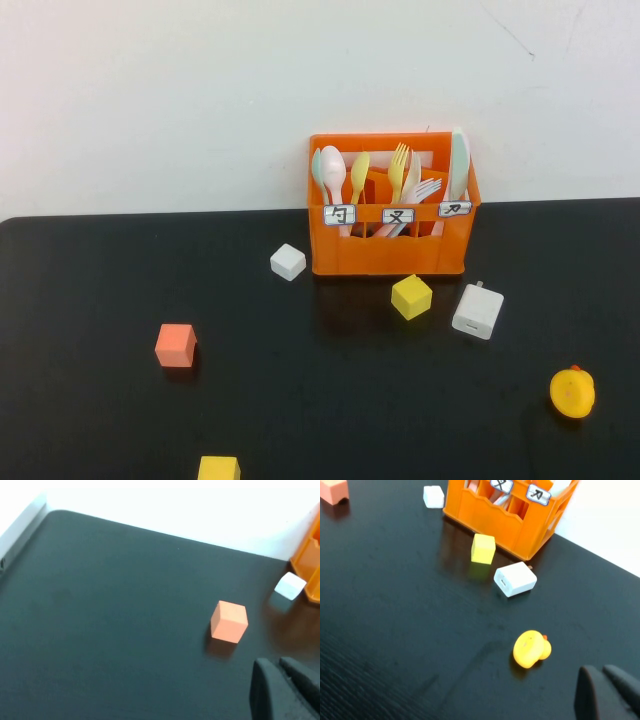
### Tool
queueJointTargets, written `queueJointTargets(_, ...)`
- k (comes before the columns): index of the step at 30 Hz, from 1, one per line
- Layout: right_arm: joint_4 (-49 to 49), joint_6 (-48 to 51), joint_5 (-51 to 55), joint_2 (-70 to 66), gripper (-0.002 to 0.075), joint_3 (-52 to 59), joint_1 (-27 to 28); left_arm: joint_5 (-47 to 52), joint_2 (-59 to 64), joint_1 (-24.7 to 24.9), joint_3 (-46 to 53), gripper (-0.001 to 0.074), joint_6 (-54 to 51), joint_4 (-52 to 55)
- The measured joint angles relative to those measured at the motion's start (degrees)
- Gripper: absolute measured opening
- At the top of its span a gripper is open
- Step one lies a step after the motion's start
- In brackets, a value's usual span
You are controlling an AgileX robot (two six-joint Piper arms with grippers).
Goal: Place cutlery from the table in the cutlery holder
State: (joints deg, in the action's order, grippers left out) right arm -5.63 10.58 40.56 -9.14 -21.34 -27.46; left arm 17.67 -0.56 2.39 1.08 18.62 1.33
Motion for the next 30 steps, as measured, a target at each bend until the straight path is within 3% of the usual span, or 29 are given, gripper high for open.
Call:
queueJointTargets(12, 0.0, -0.1, 0.0, 0.0, -0.0002, 0.0, 0.0, 0.2, 0.0, 0.0, 0.0, -0.0002, -6.0, -0.4)
queueJointTargets(30, 0.0, -0.1, 0.0, 0.0, -0.0002, 0.0, 0.0, 0.3, 0.0, 0.0, 0.0, -0.0002, -6.9, -0.5)
